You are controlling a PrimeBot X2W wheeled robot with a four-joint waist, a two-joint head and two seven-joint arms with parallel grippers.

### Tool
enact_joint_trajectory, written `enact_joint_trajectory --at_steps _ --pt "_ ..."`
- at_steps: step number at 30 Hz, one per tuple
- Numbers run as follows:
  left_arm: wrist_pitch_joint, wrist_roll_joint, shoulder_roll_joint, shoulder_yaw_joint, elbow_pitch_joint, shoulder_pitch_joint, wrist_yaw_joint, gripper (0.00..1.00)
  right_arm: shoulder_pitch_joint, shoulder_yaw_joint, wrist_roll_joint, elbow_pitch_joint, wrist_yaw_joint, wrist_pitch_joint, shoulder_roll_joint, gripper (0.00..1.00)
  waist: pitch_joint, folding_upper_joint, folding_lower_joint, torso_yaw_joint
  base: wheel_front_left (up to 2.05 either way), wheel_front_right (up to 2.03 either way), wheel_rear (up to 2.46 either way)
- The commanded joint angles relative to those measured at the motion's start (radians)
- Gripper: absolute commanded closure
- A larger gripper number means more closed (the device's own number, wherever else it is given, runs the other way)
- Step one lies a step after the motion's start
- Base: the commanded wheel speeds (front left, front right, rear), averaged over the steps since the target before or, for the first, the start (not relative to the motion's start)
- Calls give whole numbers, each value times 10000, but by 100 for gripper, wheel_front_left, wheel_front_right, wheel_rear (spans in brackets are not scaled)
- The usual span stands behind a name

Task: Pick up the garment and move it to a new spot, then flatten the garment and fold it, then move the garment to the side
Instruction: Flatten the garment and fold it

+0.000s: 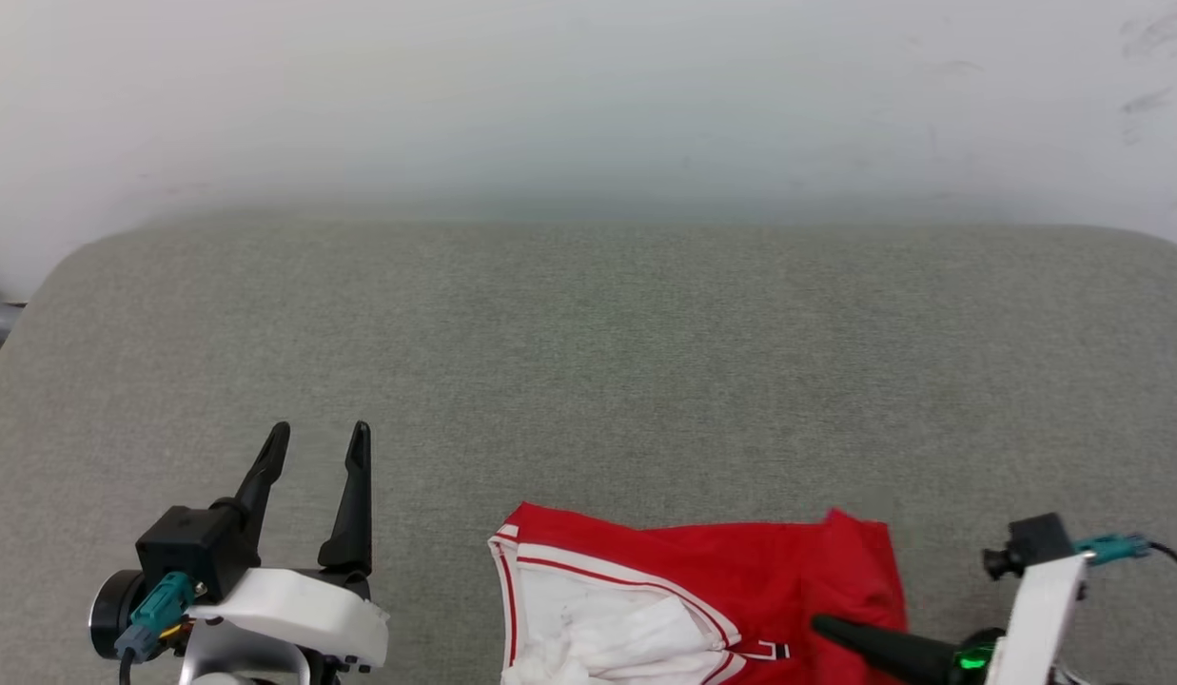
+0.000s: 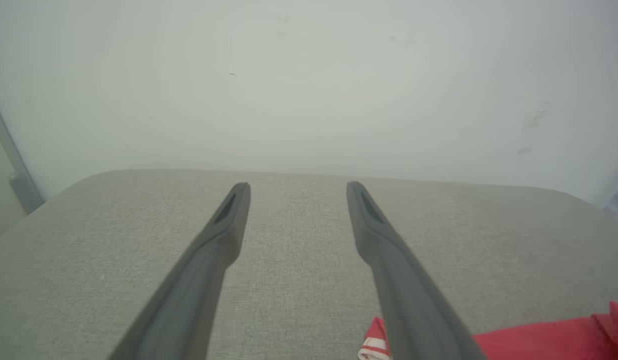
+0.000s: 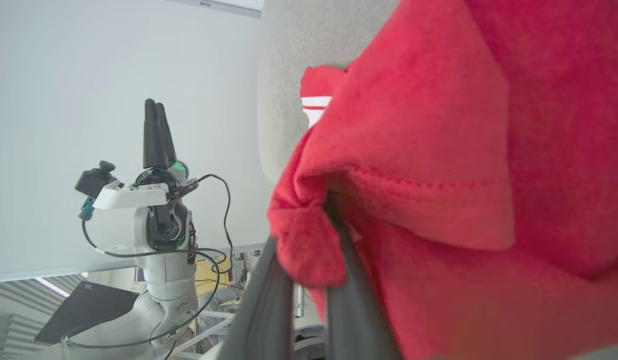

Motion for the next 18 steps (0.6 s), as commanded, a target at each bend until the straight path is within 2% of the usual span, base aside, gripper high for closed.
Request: enact_joint_trajectory --at_steps 1,6,11,18 --pt "8 28 10 -11 -21 -164 -41 0 3 313 281 19 -7 -194 26 100 71 0 0 133 0 0 0" --pt "5 64 -51 -83 -40 -379 -96 0 -252 2021 1423 278 -7 -1171 27 100 318 0 0 491 0 0 0" --pt "-65 102 -155 -157 -4 -584 -138 0 -716 3487 1937 594 -7 -2258 27 100 693 0 0 816 0 0 0" --pt "-220 152 -346 -234 147 -882 -254 0 -1364 4477 1862 1116 -7 -3306 24 100 1275 0 0 1100 0 0 0"
